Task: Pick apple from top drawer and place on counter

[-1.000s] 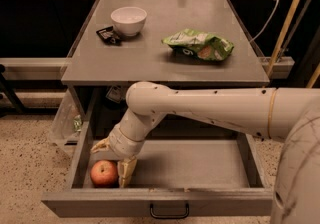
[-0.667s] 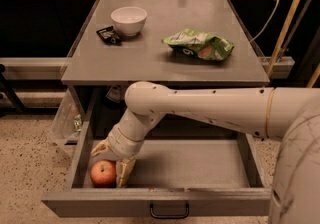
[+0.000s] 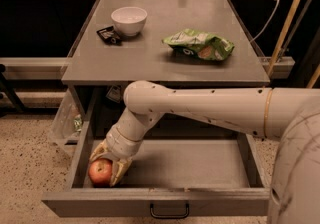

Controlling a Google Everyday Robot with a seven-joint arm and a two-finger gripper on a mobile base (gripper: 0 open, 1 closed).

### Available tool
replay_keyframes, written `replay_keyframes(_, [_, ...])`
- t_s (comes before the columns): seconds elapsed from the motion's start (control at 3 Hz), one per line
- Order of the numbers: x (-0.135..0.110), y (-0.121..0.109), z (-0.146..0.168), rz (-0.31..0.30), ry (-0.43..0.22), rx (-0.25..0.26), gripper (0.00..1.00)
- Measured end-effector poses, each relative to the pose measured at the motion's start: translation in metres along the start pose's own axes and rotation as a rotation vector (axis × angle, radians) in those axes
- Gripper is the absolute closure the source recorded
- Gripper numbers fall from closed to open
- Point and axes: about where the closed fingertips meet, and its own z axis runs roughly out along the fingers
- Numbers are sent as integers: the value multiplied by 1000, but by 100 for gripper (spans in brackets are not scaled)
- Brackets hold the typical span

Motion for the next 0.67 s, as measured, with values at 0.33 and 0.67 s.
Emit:
replay_keyframes(0.33, [0, 2, 1, -20, -27, -7, 84])
replay_keyframes(0.67, [1, 4, 0, -41, -55, -5, 100])
